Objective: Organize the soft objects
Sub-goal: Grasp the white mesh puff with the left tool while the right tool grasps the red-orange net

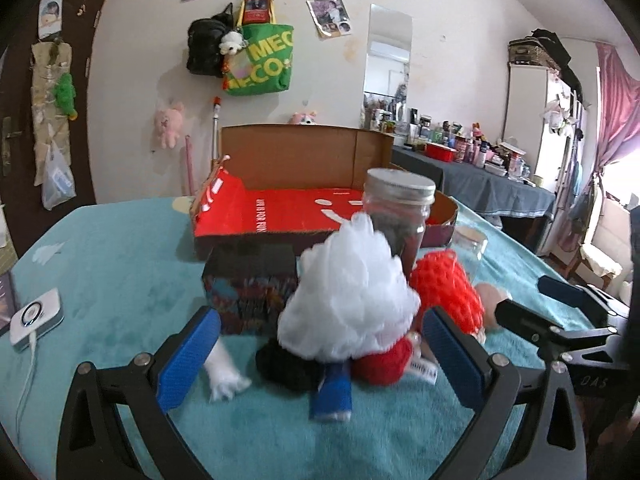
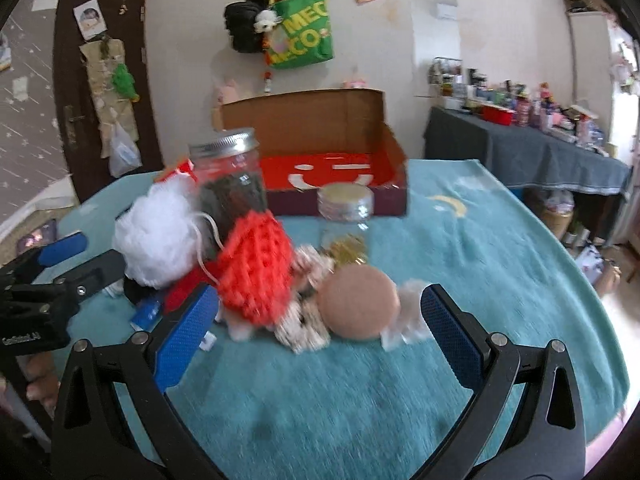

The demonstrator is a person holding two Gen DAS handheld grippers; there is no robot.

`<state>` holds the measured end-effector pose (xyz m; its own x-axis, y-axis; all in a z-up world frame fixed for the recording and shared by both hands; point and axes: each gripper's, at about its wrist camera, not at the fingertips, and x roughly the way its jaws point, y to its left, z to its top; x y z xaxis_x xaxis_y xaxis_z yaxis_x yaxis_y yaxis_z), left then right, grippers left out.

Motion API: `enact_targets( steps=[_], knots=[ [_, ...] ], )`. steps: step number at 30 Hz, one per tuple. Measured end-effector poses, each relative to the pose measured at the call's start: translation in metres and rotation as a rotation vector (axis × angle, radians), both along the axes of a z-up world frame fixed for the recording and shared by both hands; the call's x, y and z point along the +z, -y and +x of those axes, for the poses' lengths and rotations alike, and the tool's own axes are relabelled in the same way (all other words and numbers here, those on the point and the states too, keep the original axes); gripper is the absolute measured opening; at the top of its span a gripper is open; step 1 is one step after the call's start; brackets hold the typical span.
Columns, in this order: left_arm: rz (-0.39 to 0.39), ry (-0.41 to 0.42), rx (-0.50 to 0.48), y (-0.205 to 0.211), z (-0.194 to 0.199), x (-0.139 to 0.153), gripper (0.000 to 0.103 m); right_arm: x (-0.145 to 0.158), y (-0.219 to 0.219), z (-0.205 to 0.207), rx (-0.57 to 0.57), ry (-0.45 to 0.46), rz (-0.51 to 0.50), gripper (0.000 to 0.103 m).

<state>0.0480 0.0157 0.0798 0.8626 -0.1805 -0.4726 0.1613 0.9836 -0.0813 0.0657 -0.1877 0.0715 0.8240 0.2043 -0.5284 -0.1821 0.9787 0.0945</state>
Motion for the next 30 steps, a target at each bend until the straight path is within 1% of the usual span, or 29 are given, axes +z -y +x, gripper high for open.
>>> enact_targets(
  steps=[5,6,8,10,11,12,13,14,15,18,21,25,30],
  knots=[
    [0.02,-0.015,-0.038,0.005,0.021,0.007,0.103,0.0,0.0,0.025,0.086,-0.052,0.037,0.103],
    [0.025,-0.02,-0.045,0.006,0.023,0.006,0.103,-0.002,0.0,0.029,0.108,-0.061,0.043,0.101],
    [0.034,-0.032,-0.061,0.01,0.027,0.003,0.101,-0.004,-0.005,0.036,0.146,-0.073,0.042,0.091],
    [0.046,-0.046,-0.076,0.015,0.033,0.001,0.092,-0.008,-0.012,0.039,0.18,-0.098,0.028,0.076],
    [0.052,-0.058,-0.078,0.015,0.034,-0.003,0.085,-0.011,-0.015,0.041,0.205,-0.112,0.03,0.071],
    [0.055,-0.077,-0.084,0.017,0.036,-0.006,0.077,-0.012,-0.018,0.041,0.226,-0.119,0.037,0.062],
    [0.05,-0.099,-0.103,0.018,0.038,-0.01,0.071,-0.015,-0.02,0.041,0.248,-0.128,0.042,0.053],
    [0.044,-0.116,-0.111,0.02,0.039,-0.013,0.064,-0.016,-0.022,0.041,0.26,-0.132,0.042,0.047],
    [0.046,-0.122,-0.107,0.02,0.039,-0.014,0.06,-0.017,-0.025,0.039,0.273,-0.134,0.04,0.039],
    [0.042,-0.117,-0.101,0.018,0.033,-0.016,0.051,-0.013,-0.024,0.031,0.262,-0.093,0.043,0.035],
    [0.048,-0.108,-0.1,0.018,0.028,-0.015,0.046,-0.011,-0.021,0.023,0.246,-0.075,0.049,0.03],
    [0.042,-0.1,-0.099,0.015,0.025,-0.01,0.043,-0.007,-0.019,0.015,0.233,-0.055,0.054,0.026],
    [0.027,-0.077,-0.097,0.013,0.016,0.001,0.041,0.001,-0.017,0.005,0.216,-0.016,0.057,0.023]
  ],
)
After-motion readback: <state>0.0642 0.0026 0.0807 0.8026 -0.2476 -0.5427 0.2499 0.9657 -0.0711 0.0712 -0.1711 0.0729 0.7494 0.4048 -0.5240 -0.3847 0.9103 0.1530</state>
